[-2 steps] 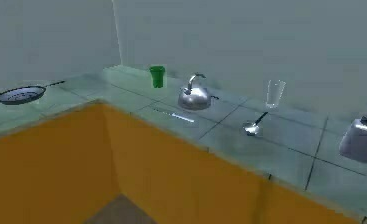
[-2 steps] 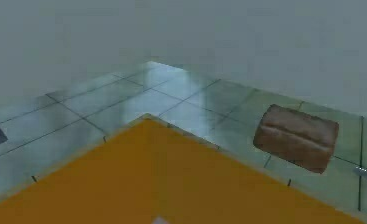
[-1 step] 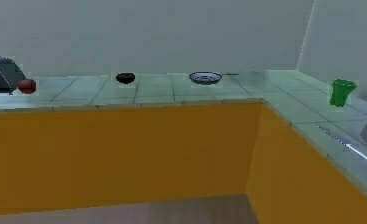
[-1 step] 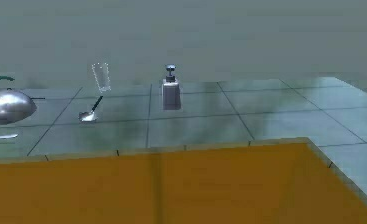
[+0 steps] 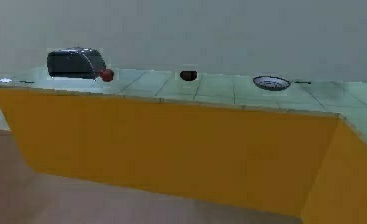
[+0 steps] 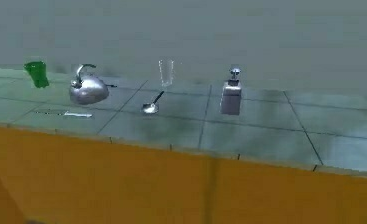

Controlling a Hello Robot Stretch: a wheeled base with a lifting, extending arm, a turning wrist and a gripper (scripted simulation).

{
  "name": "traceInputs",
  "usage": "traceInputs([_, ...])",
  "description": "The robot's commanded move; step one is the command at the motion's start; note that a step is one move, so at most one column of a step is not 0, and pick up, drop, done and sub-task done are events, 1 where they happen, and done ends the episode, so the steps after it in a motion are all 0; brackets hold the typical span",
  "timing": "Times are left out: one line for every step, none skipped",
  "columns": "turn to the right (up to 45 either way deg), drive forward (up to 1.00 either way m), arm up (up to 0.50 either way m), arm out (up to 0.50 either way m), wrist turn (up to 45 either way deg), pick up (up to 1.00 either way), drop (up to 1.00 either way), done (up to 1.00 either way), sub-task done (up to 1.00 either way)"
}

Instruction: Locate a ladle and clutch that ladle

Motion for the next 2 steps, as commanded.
traceInputs([-3.0,0.00,0.00,0.00,0.0,0.00,0.00,0.00,0.00])
traceInputs([45.0,0.00,0.00,0.00,0.0,0.00,0.00,0.00,0.00])
